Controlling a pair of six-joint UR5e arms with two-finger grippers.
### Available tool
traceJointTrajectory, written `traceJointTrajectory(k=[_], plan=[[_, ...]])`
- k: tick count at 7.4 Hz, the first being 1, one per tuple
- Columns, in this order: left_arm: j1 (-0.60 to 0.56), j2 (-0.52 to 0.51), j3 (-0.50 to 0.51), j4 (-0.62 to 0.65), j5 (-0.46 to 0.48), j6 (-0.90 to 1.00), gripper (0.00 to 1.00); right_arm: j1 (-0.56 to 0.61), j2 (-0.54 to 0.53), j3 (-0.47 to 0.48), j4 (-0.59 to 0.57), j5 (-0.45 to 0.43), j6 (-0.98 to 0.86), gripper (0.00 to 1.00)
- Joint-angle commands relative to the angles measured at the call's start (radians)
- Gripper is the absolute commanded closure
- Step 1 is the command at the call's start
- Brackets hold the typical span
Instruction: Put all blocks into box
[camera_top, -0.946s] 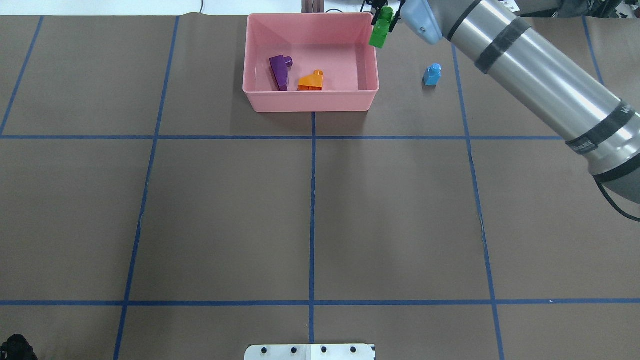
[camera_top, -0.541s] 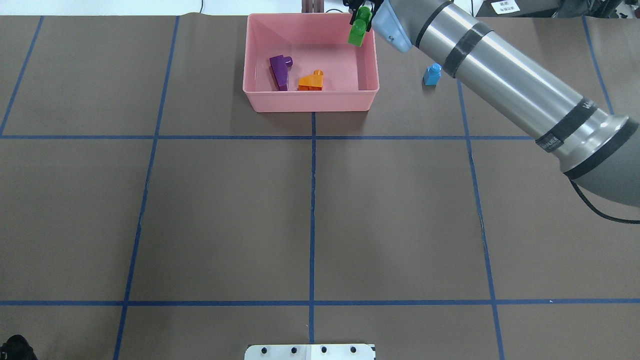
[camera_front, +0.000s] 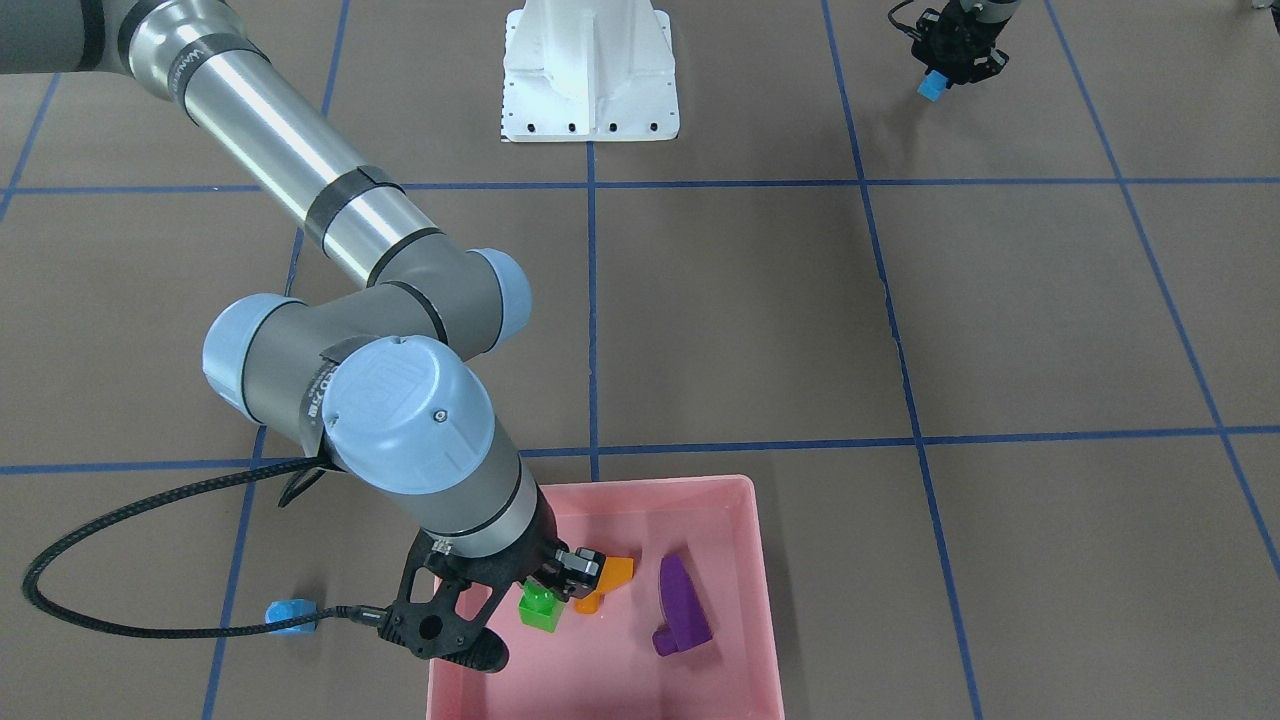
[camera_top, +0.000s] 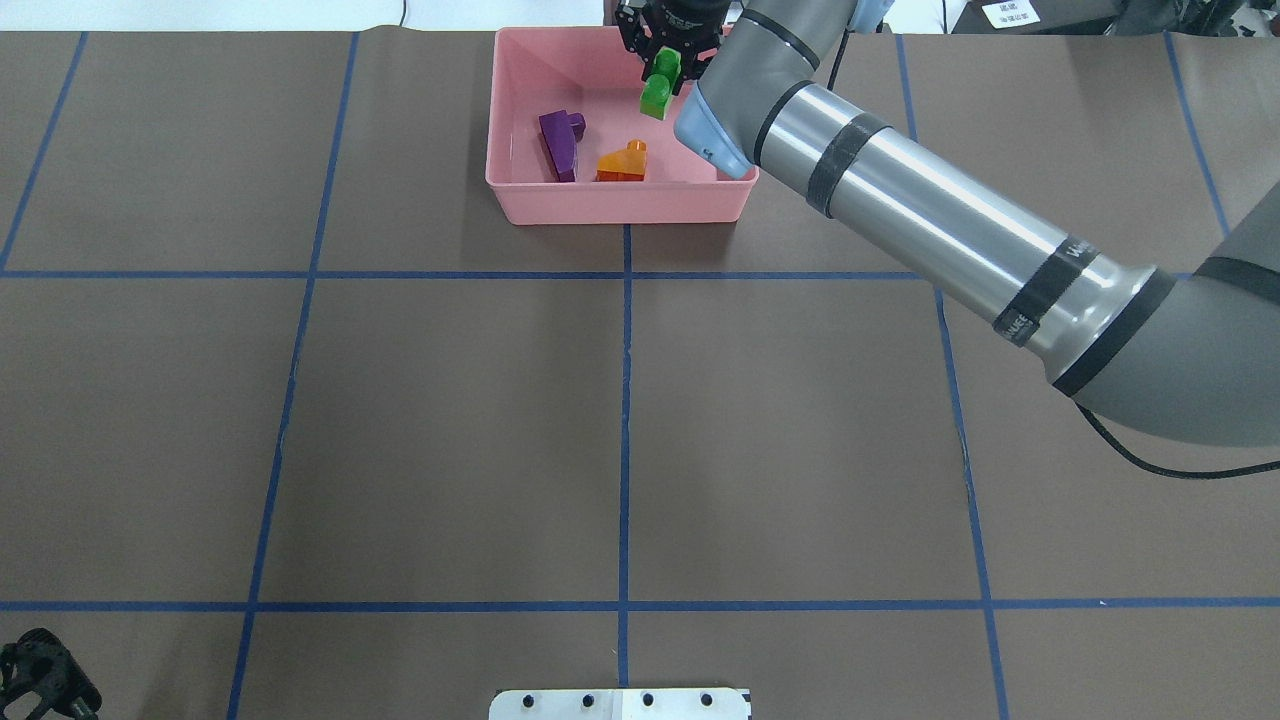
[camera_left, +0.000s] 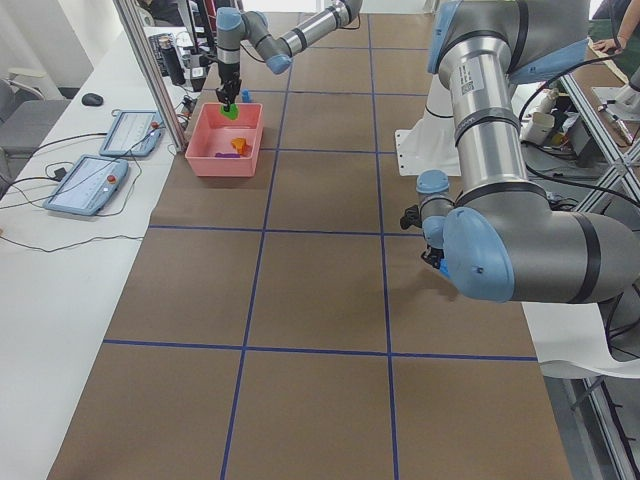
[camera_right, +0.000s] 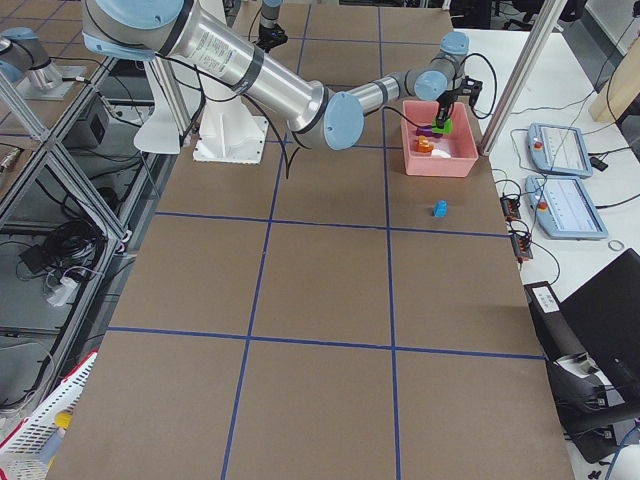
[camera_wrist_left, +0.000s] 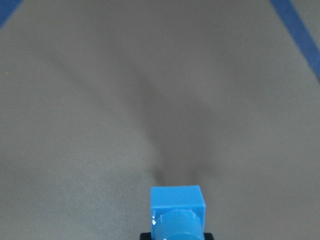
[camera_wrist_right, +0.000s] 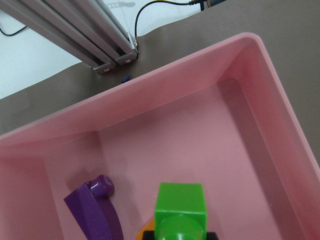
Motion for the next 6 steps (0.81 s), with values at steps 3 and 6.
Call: traceJointTrajectory(k=[3, 6], plan=[[-0.584, -0.478, 0.088, 0.244, -0.329, 0.088, 1.00, 0.044, -0.088, 0.133, -0.004, 0.097, -0.009, 0.00], [-0.815, -0.965, 0.264, 0.565, -0.363, 0.126, 1.00, 0.195, -0.358, 0.304, -0.004, 0.247, -0.170, 0.00]])
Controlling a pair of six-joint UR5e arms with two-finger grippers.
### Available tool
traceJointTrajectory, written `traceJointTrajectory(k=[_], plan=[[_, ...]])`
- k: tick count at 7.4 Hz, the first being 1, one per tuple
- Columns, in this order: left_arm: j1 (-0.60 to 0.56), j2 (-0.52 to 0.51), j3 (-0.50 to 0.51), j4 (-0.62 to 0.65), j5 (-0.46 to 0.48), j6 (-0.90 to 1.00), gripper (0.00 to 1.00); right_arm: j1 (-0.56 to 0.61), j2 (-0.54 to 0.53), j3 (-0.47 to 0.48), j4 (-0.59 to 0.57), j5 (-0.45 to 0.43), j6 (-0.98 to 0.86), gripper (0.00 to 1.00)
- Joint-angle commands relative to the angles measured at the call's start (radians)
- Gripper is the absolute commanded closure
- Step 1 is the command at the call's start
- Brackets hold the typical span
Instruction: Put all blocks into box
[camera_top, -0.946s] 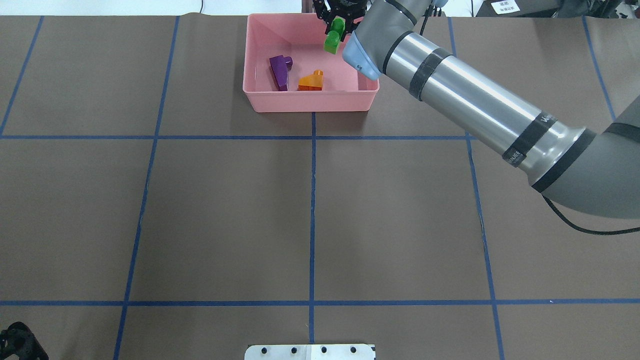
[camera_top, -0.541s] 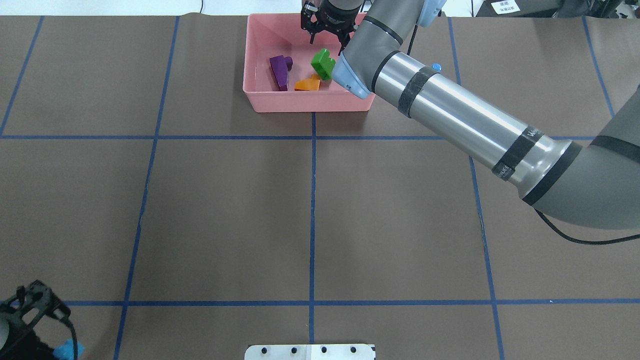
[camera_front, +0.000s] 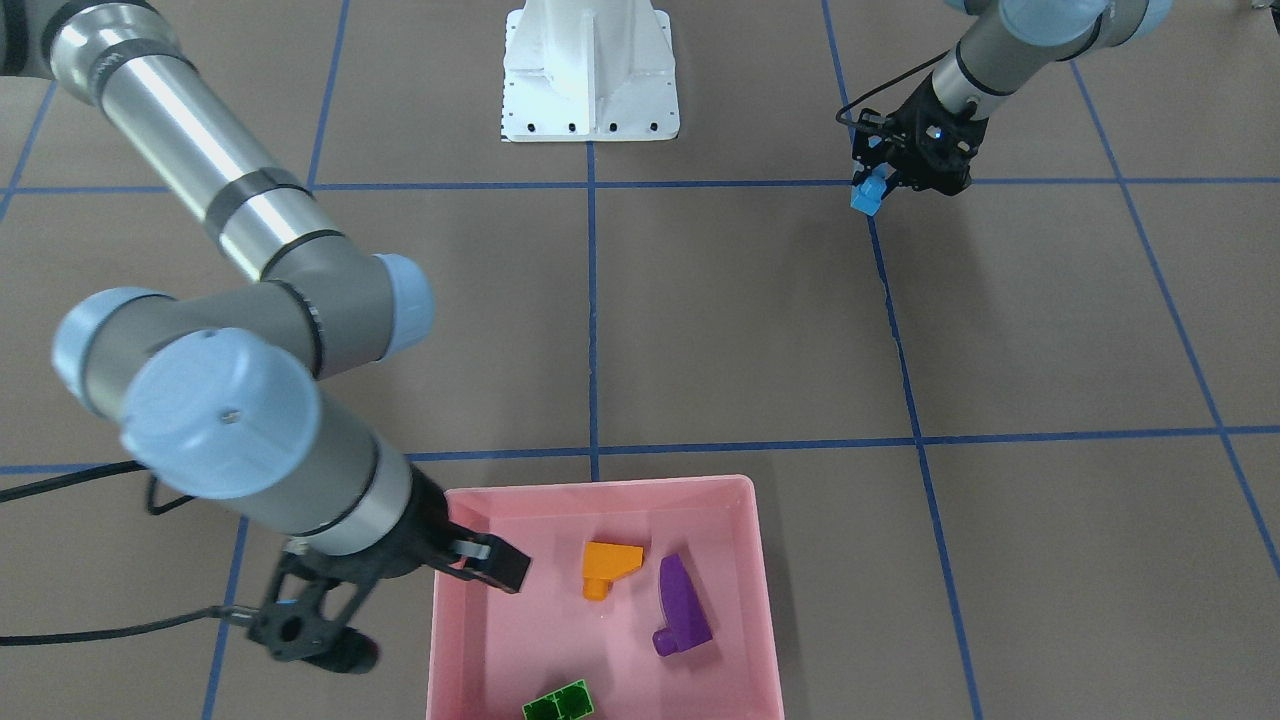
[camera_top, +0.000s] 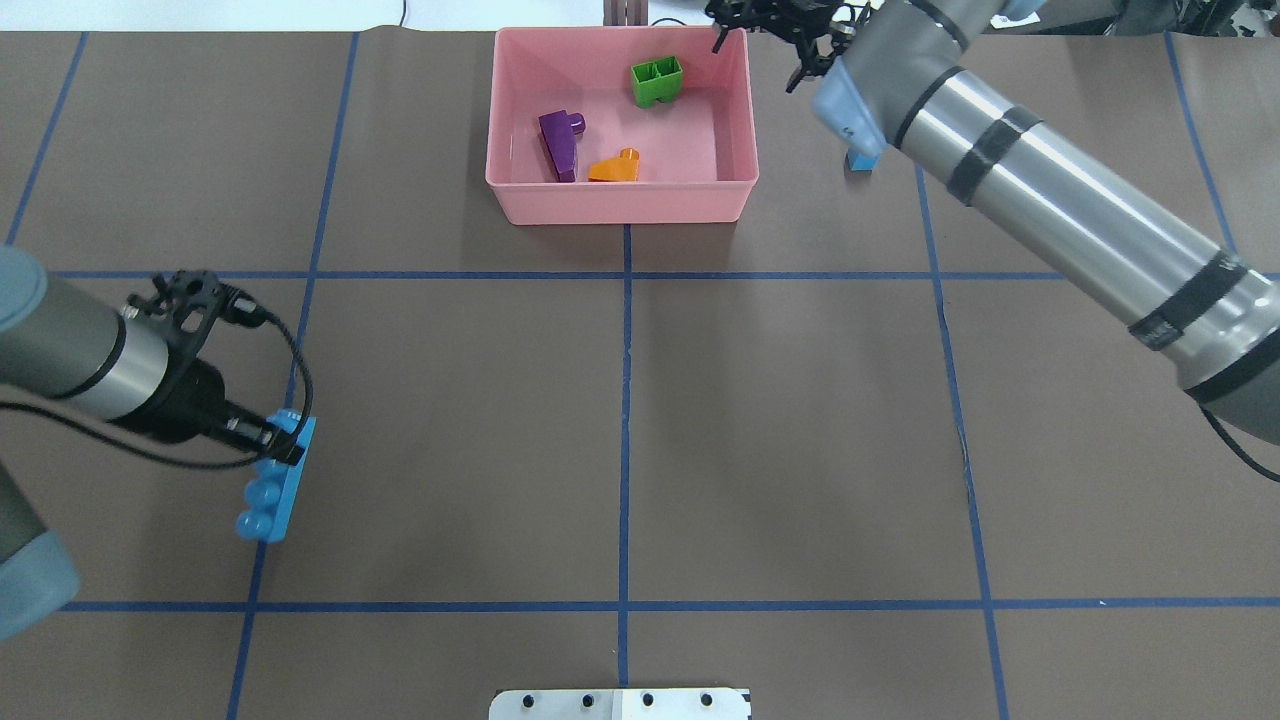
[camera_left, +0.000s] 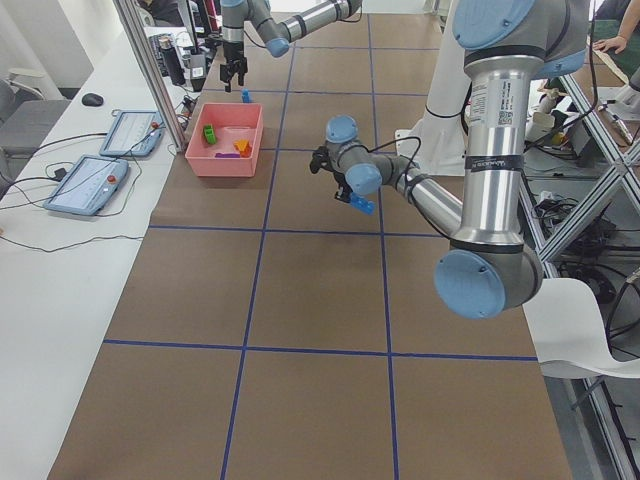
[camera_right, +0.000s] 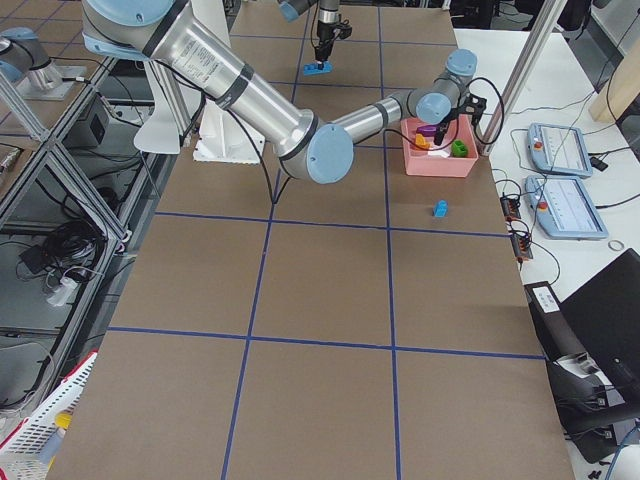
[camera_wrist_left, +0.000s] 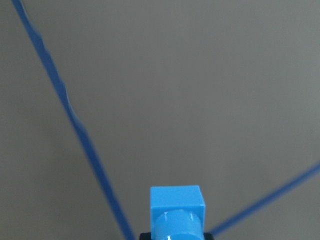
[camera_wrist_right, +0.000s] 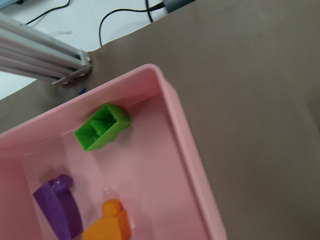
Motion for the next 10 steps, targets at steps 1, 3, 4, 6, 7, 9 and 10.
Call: traceJointTrajectory(k=[1, 3, 4, 6, 7, 9, 10], plan=[[-0.142, -0.359, 0.217, 0.139, -0.014, 0.008, 1.00, 0.052, -0.137, 0.042, -0.001, -0.009, -0.184, 0.00], [-0.216, -0.635, 0.496, 0.127, -0.014, -0.006, 1.00, 0.025, -0.166, 0.000, 0.005, -0.198, -0.191, 0.00], [-0.230, -0.744, 0.633, 0.112, -0.003, -0.024, 1.00, 0.002, -0.163, -0.011, 0.008, -0.249, -0.185, 0.00], [-0.256, -0.932, 1.008, -0.202, 0.070, -0.125, 1.00, -0.030, -0.140, -0.050, 0.025, -0.264, -0.185, 0.00], [-0.250, -0.995, 1.145, -0.297, 0.147, -0.150, 1.00, -0.035, -0.139, -0.089, 0.067, -0.264, -0.185, 0.00], [-0.195, -1.034, 1.223, -0.357, 0.262, -0.152, 0.59, -0.053, -0.098, -0.165, 0.103, -0.267, -0.185, 0.00], [-0.190, -1.040, 1.223, -0.358, 0.273, -0.155, 0.01, -0.057, -0.096, -0.170, 0.104, -0.267, -0.185, 0.00]])
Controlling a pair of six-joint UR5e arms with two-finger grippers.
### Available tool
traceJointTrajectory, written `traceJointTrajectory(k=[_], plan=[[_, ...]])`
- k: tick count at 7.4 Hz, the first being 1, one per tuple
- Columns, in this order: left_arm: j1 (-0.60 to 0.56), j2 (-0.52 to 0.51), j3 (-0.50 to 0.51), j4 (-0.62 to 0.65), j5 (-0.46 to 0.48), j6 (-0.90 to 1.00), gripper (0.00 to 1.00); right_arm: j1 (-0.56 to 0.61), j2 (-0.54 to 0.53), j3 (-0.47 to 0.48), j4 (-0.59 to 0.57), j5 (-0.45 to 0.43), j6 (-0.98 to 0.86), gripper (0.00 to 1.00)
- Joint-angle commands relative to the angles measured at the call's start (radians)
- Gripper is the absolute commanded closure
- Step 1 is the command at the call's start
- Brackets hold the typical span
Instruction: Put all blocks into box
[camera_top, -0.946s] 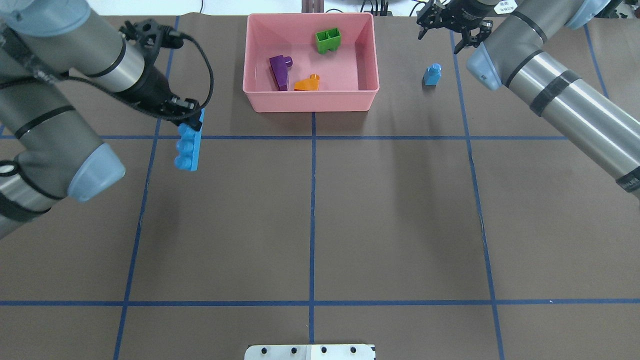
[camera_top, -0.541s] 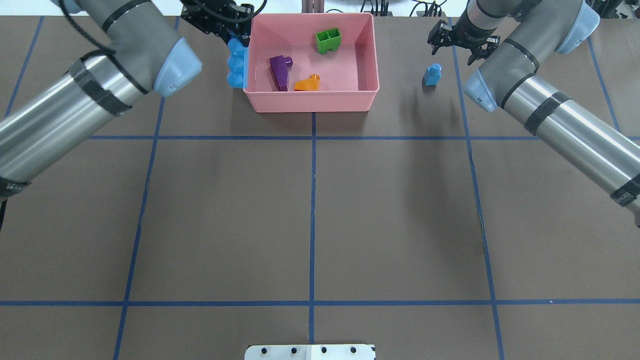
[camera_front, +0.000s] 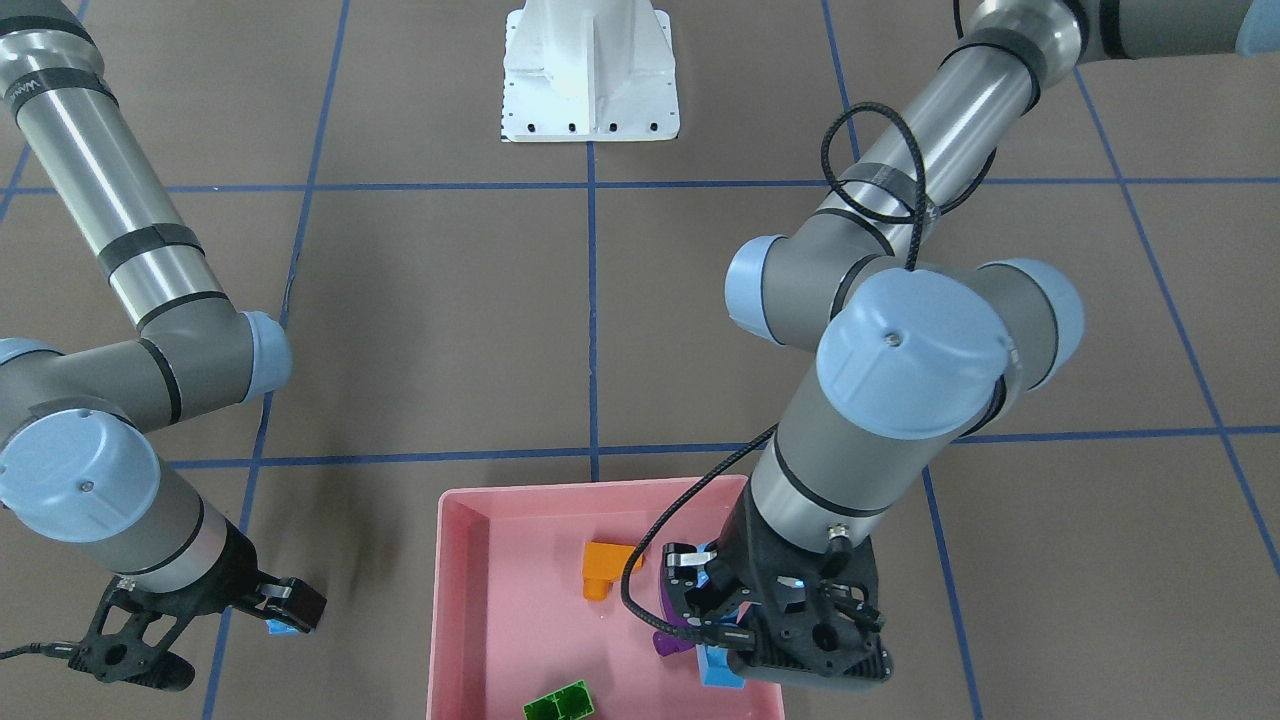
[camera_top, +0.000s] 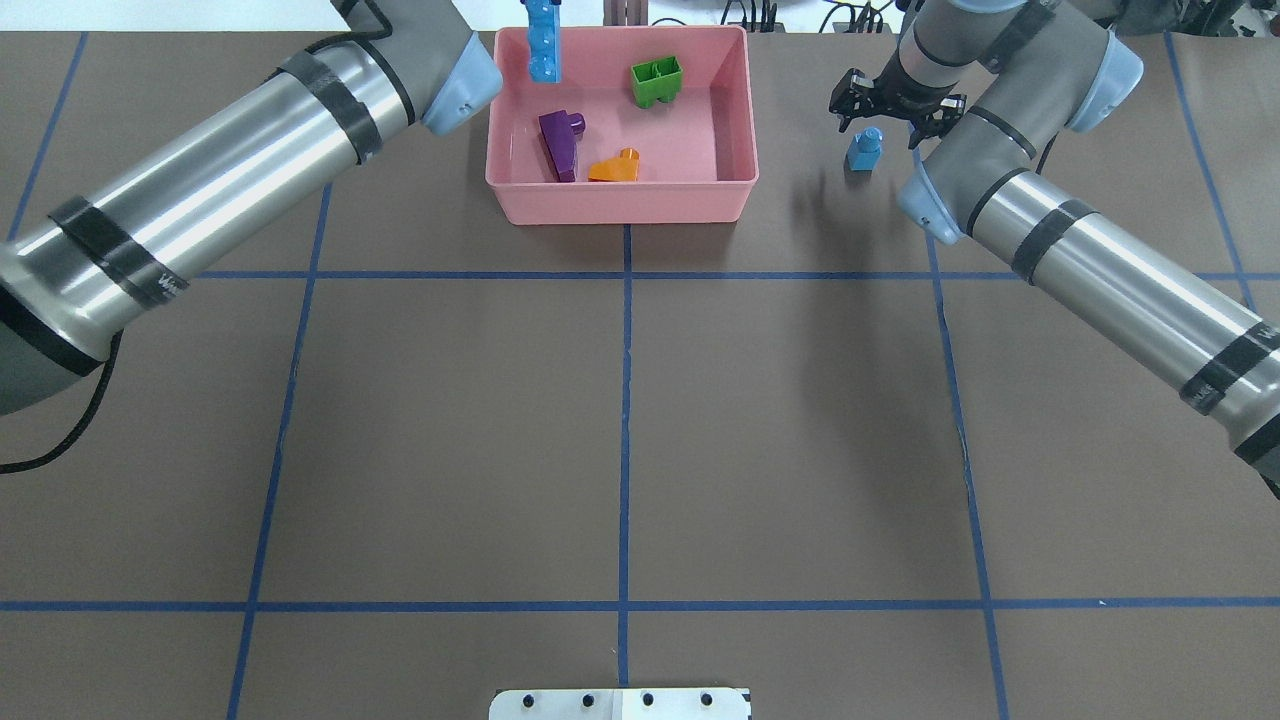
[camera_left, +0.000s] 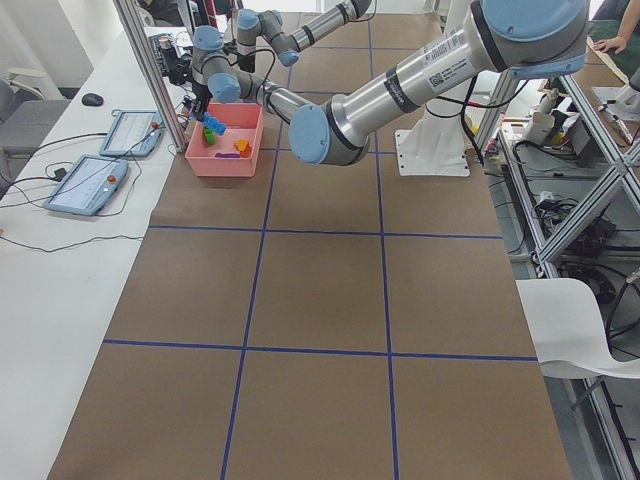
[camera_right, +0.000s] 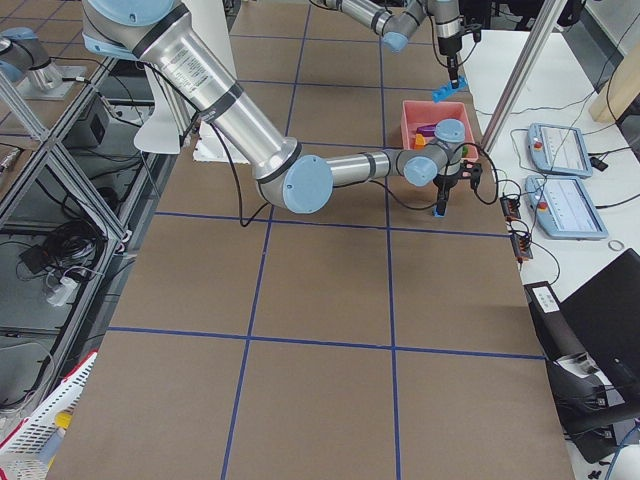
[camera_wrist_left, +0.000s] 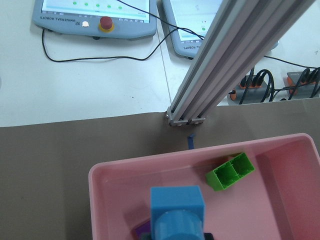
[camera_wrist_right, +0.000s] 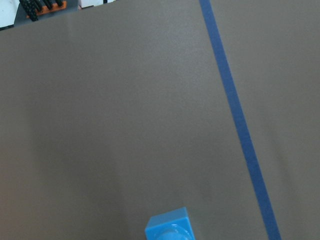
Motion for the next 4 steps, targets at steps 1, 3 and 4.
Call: traceJointTrajectory(k=[1, 3, 4], plan=[[0.020, -0.021, 0.015, -0.017, 0.044, -0.012, 0.00, -0.015, 0.022, -0.033, 0.008, -0.004, 0.000, 0.00], [0.015, -0.022, -0.011, -0.011, 0.041, -0.048, 0.00, -0.027, 0.027, -0.061, 0.020, -0.012, -0.002, 0.04], [-0.003, -0.015, -0.041, 0.006, -0.004, -0.037, 0.00, -0.029, 0.025, -0.074, 0.022, -0.013, -0.003, 0.24]])
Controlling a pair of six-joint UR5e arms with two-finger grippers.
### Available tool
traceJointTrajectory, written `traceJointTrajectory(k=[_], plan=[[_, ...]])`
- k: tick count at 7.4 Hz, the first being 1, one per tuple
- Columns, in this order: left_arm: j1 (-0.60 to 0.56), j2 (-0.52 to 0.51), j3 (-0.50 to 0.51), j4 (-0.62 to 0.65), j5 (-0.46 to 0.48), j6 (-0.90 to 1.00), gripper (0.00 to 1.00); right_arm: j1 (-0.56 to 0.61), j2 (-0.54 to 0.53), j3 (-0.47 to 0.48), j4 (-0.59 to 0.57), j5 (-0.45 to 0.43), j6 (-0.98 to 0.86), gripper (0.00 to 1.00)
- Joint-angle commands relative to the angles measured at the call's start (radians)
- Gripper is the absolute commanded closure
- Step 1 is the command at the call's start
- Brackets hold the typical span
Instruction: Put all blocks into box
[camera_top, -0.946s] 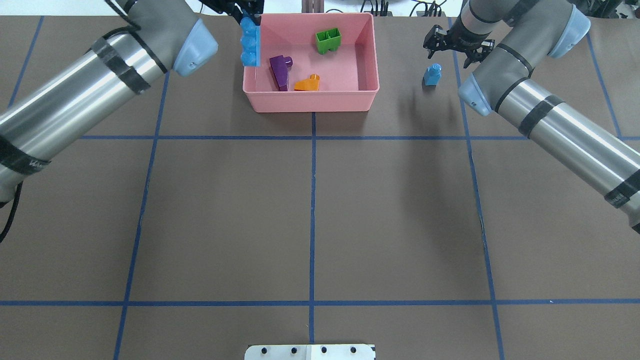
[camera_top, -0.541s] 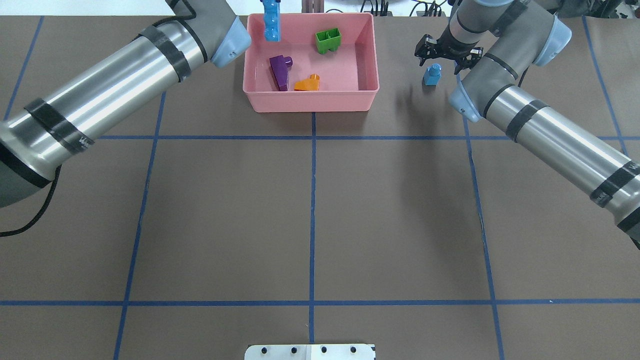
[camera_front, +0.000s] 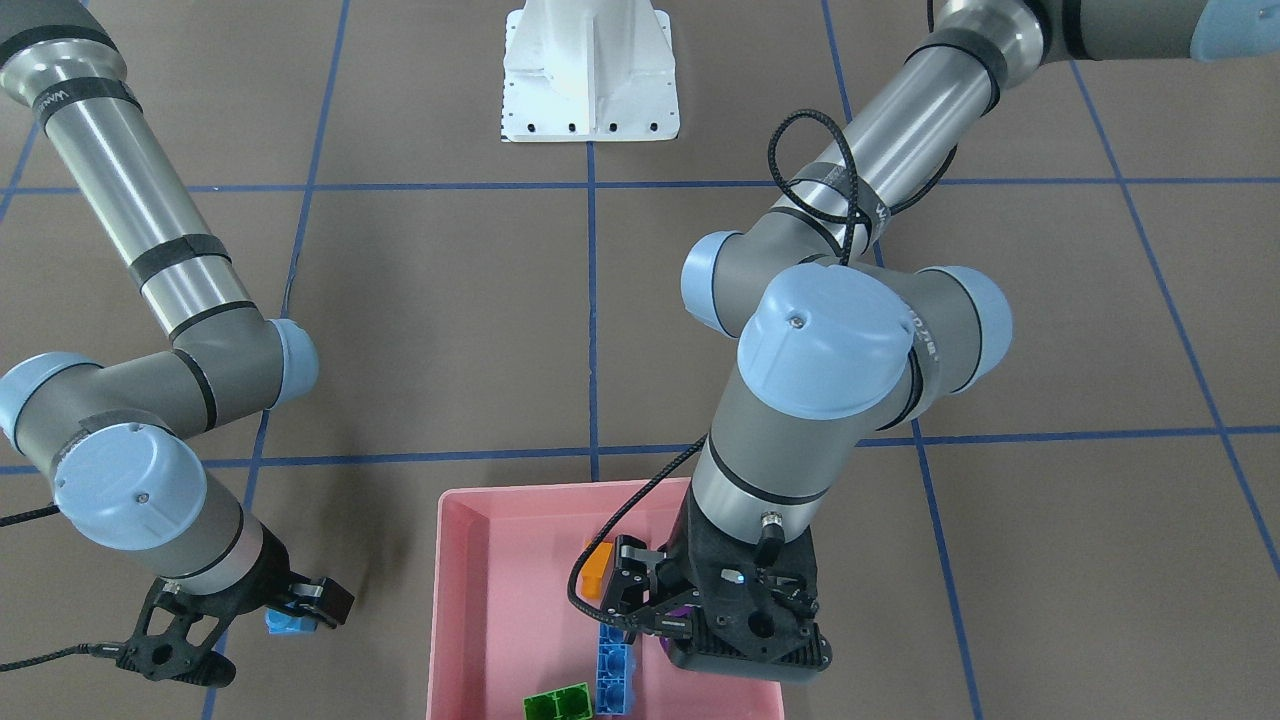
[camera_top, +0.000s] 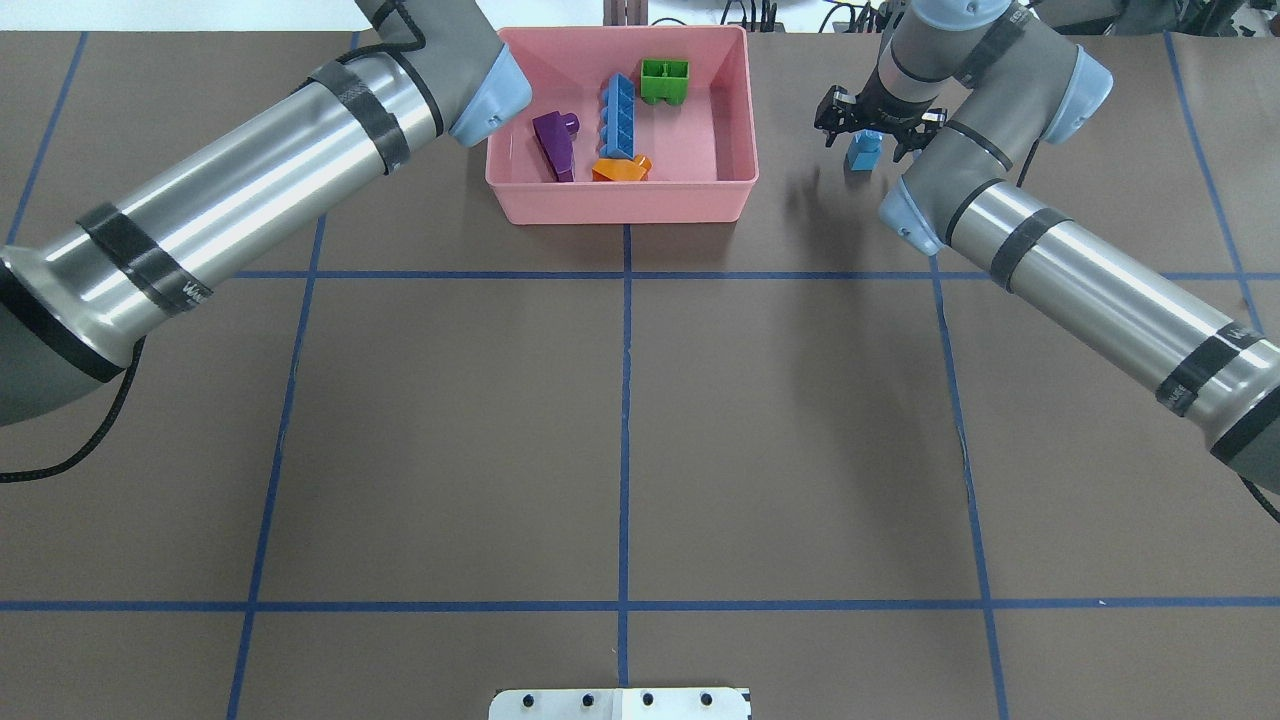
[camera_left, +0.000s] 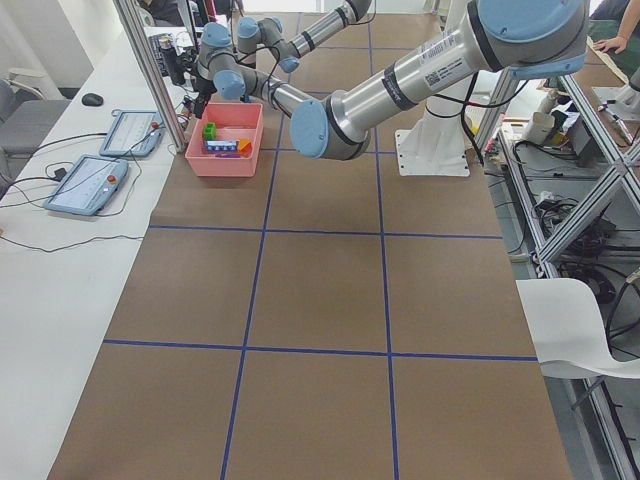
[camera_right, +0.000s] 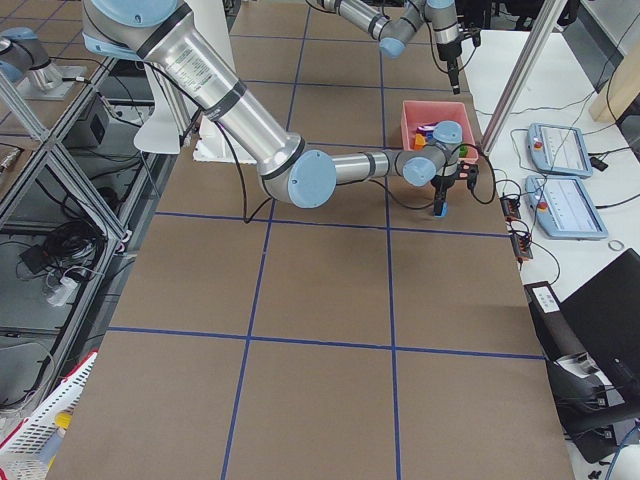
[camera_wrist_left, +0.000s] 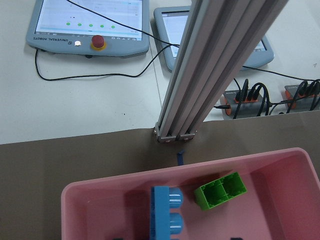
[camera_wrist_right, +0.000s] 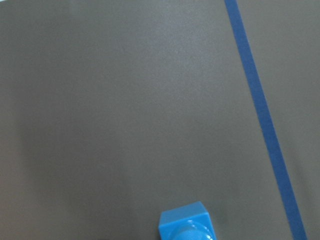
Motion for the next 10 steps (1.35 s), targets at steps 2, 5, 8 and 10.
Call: traceJointTrajectory(k=[2, 5, 8, 10], plan=[[-0.099, 0.098, -0.109, 0.048, -0.230, 0.046, 0.00, -0.004, 0.000, -0.020, 0.005, -0.002, -0.003, 1.00], [-0.257, 0.433, -0.374, 0.124, -0.367, 0.321, 0.00, 0.060, 0.001, -0.010, -0.001, 0.059, -0.026, 1.00], [-0.374, 0.699, -0.436, 0.169, -0.361, 0.675, 0.00, 0.139, 0.147, 0.092, -0.288, 0.189, -0.041, 1.00], [-0.460, 0.792, -0.438, 0.246, -0.352, 0.870, 0.00, 0.049, 0.257, 0.089, -0.347, 0.150, 0.189, 1.00]])
